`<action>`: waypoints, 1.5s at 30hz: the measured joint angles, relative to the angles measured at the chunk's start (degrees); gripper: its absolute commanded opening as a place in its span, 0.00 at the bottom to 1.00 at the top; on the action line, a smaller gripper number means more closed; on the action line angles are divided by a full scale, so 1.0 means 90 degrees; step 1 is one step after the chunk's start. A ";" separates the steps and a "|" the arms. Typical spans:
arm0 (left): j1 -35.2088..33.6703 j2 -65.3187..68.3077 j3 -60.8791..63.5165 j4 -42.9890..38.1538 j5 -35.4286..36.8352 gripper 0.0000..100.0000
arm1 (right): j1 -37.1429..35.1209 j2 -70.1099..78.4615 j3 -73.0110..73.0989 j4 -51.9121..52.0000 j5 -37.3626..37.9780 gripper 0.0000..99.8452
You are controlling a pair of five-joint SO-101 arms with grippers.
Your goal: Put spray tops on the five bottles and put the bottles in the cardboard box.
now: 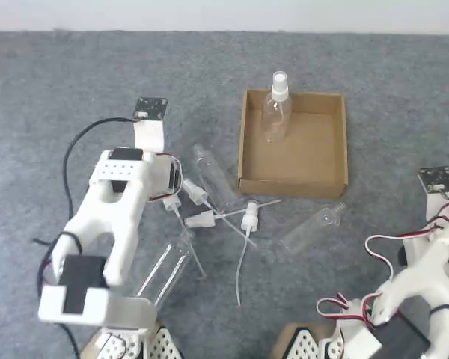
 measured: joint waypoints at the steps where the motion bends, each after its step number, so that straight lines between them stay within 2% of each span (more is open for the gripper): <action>1: 0.0000 0.0098 -0.0010 -0.0039 0.0010 0.12 | 0.0000 0.0000 0.0000 0.0000 0.0000 0.01; 10: 0.0000 0.0381 -0.0059 -0.0088 0.0020 0.12 | 0.0000 0.0000 0.0000 0.0000 0.0000 0.01; 15: 0.0020 0.0381 -0.0430 0.0537 0.0010 0.18 | 0.0000 0.0000 0.0000 0.0000 0.0000 0.01; 21: 0.0020 0.0381 -0.0596 0.0957 -0.0010 0.18 | 0.0000 0.0000 0.0000 0.0000 0.0000 0.01; 28: 0.0195 0.0381 -0.0254 0.0762 0.0000 0.18 | 0.0000 0.0000 0.0000 0.0000 0.0000 0.01; 36: 0.0498 0.0381 -0.0068 0.0420 0.0020 0.06 | 0.0000 0.0000 0.0000 0.0000 0.0000 0.01; 45: 0.1026 0.0381 -0.0166 0.0147 0.0234 0.05 | 0.0000 0.0000 0.0000 0.0000 0.0000 0.01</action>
